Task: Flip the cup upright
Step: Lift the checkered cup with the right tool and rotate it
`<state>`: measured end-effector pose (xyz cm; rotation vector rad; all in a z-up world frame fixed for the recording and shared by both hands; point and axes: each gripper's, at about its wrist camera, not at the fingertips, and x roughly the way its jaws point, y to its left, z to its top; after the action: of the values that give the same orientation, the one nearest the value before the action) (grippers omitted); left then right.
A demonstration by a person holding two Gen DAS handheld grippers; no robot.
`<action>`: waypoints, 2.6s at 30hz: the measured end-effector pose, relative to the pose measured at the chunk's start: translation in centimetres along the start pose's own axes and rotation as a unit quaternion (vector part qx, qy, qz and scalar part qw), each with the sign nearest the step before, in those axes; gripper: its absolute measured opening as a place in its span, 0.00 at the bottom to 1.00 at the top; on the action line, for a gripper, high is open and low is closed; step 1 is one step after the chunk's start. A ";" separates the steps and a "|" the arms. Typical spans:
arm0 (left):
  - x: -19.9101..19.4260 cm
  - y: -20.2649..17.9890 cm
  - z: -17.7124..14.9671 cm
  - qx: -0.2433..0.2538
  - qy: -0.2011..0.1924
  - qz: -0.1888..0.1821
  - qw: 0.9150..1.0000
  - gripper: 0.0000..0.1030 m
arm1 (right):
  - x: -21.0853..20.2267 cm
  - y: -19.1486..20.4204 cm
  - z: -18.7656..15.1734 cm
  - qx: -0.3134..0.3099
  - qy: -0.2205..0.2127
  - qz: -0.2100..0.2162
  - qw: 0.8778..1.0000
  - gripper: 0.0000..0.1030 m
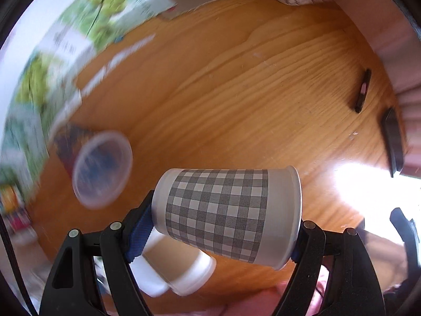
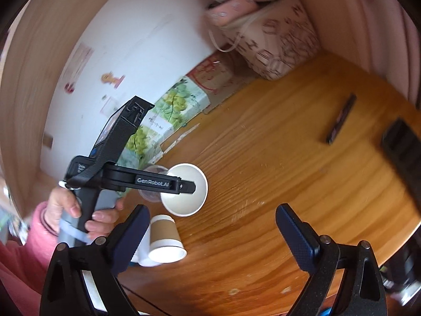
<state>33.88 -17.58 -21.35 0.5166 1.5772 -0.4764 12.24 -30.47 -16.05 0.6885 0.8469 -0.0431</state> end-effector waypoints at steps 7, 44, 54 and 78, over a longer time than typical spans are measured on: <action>-0.3 3.4 -2.9 -0.116 0.000 -0.065 0.991 0.80 | -0.3 1.0 -0.4 -0.066 0.000 -0.018 0.998 0.95; 3.8 3.7 -23.2 -0.465 0.023 -0.277 0.841 0.80 | 1.7 5.1 -10.5 -0.178 0.110 0.017 0.978 0.95; 6.1 3.3 -24.6 -0.533 0.043 -0.275 0.799 0.80 | 3.9 4.9 -9.8 -0.228 0.171 0.036 0.958 0.95; 5.2 2.7 -24.2 -0.596 0.030 -0.259 0.760 0.89 | 8.9 4.0 -5.8 -0.213 0.311 0.101 0.921 0.95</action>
<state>15.68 -1.04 -24.86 -0.9169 1.7274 0.2186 15.49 -21.94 -22.79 0.3655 1.3355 0.5616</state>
